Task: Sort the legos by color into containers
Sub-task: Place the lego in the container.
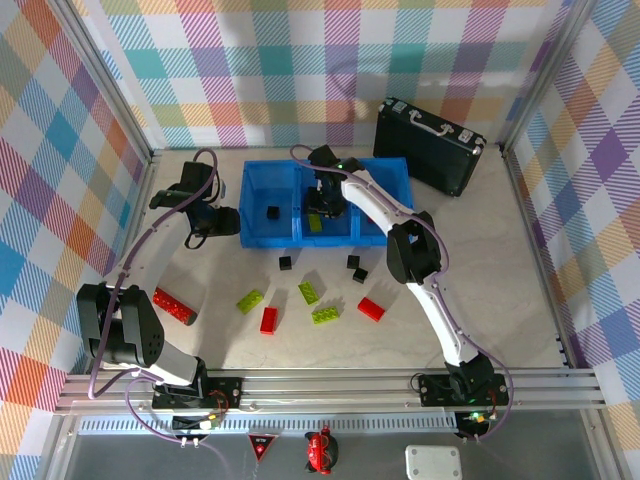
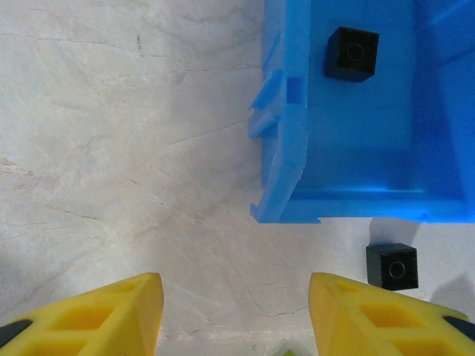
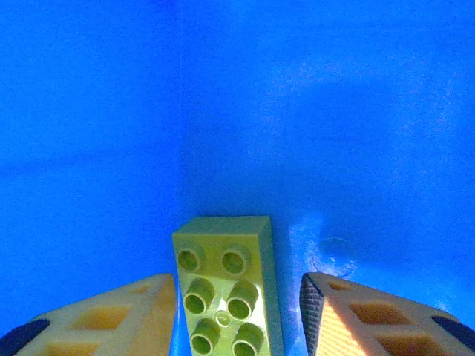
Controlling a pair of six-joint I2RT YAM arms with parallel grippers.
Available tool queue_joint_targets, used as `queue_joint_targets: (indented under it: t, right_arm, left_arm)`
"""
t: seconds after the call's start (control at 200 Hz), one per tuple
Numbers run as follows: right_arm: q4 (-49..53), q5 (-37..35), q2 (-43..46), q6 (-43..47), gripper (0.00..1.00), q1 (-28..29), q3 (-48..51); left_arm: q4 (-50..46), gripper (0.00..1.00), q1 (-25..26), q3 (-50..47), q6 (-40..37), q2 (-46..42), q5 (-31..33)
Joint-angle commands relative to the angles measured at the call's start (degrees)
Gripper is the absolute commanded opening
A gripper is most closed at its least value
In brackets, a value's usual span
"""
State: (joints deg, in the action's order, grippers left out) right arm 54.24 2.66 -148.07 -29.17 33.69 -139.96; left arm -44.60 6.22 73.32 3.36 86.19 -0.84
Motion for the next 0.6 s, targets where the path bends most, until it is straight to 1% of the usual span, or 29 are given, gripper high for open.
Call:
queue_joint_targets:
  t: [0.0, 0.33, 0.595]
  right_arm:
    - [-0.2, 0.7, 2.3, -0.4, 0.49, 0.0, 0.1]
    - [-0.8, 0.8, 9.6, 0.6, 0.5, 0.1, 7.2]
    - [1.2, 0.7, 13.4, 2.1, 0.5, 0.6, 9.1]
  left_arm:
    - [0.1, 0.54, -0.5, -0.6, -0.2, 0.1, -0.5]
    - [0.1, 0.54, -0.5, -0.5, -0.2, 0.2, -0.8]
    - [0.1, 0.54, -0.5, -0.7, -0.3, 0.5, -1.5]
